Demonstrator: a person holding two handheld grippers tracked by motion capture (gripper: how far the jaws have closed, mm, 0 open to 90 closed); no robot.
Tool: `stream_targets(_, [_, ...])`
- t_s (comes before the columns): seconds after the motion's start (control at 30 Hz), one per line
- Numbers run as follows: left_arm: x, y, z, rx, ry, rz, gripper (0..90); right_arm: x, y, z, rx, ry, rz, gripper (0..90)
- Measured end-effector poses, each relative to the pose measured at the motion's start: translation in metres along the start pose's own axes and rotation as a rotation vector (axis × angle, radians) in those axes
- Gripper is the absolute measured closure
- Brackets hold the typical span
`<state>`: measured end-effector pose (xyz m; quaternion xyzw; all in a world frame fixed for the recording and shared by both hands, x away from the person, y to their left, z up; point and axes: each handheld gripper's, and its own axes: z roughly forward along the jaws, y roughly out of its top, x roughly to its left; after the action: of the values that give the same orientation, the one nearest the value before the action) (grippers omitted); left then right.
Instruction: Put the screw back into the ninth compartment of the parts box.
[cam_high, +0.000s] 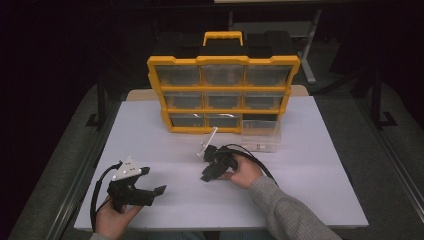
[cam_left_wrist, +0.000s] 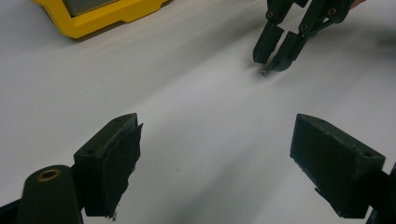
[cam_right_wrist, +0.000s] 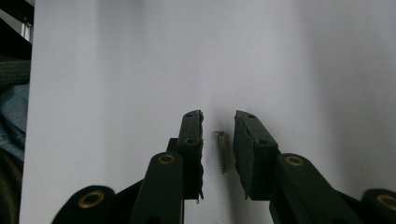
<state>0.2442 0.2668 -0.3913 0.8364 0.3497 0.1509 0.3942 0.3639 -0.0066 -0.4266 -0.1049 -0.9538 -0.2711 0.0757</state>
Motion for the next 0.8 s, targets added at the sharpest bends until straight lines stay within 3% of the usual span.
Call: stream_targets(0.8, [0.0006,-0.0001,-0.0002,0.001,0.000,0.001,15.7,-0.0004,-0.0013,0.0052,0.026,-0.023,-0.015,86.0])
